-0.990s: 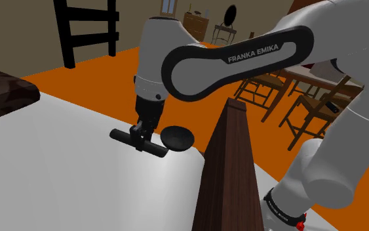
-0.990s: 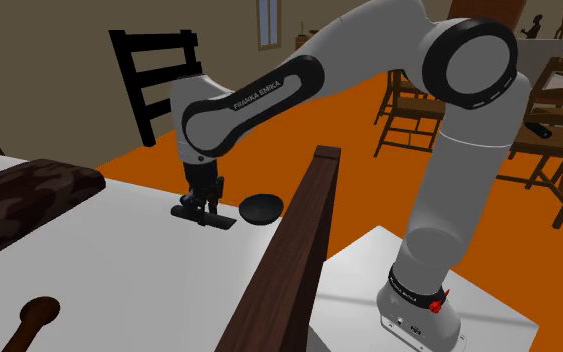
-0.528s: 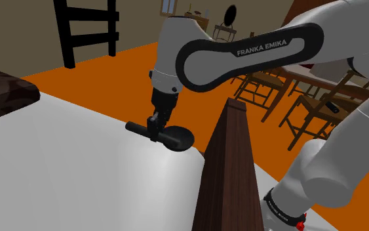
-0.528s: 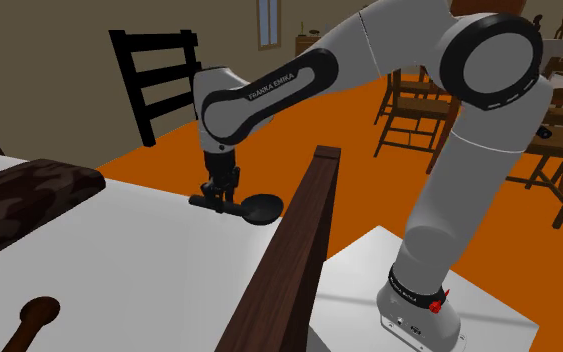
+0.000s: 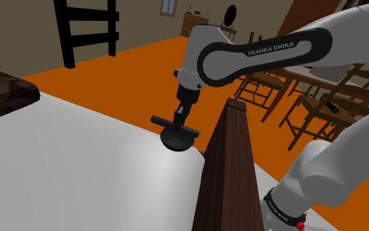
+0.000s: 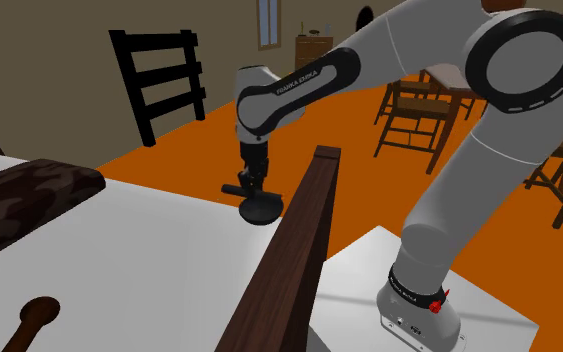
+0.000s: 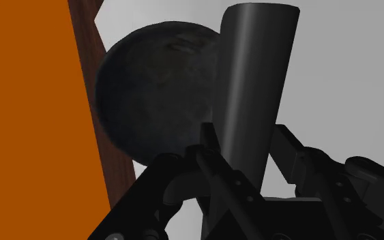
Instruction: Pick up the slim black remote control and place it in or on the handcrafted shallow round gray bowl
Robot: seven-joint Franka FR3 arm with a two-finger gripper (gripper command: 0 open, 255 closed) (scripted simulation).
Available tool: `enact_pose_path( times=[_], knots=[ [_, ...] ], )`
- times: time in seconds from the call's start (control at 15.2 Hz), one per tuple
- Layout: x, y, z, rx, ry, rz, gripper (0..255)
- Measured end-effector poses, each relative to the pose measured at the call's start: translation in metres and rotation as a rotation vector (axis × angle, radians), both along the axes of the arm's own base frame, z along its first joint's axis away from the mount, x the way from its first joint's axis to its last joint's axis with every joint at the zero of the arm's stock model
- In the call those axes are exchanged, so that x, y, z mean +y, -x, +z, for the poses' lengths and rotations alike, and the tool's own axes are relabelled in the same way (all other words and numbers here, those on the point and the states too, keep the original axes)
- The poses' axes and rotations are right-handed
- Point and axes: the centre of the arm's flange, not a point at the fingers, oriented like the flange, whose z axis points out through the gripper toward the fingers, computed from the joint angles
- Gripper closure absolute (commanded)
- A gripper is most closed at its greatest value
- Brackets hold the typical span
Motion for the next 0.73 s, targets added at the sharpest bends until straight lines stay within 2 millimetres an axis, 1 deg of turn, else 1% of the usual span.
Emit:
enact_pose_path(
  times=[0.07, 0.13, 0.2, 0.33, 0.73],
  knots=[
    [-0.013, -0.002, -0.002, 0.0, 0.0, 0.0, 255],
    [-0.031, -0.004, -0.003, 0.0, 0.0, -0.001, 255],
    [-0.038, -0.004, -0.004, 0.0, 0.0, 0.0, 255],
    [-0.043, -0.005, -0.012, 0.0, 0.0, 0.001, 255],
    [-0.044, -0.005, -0.045, 0.001, 0.0, 0.002, 255]
  ],
)
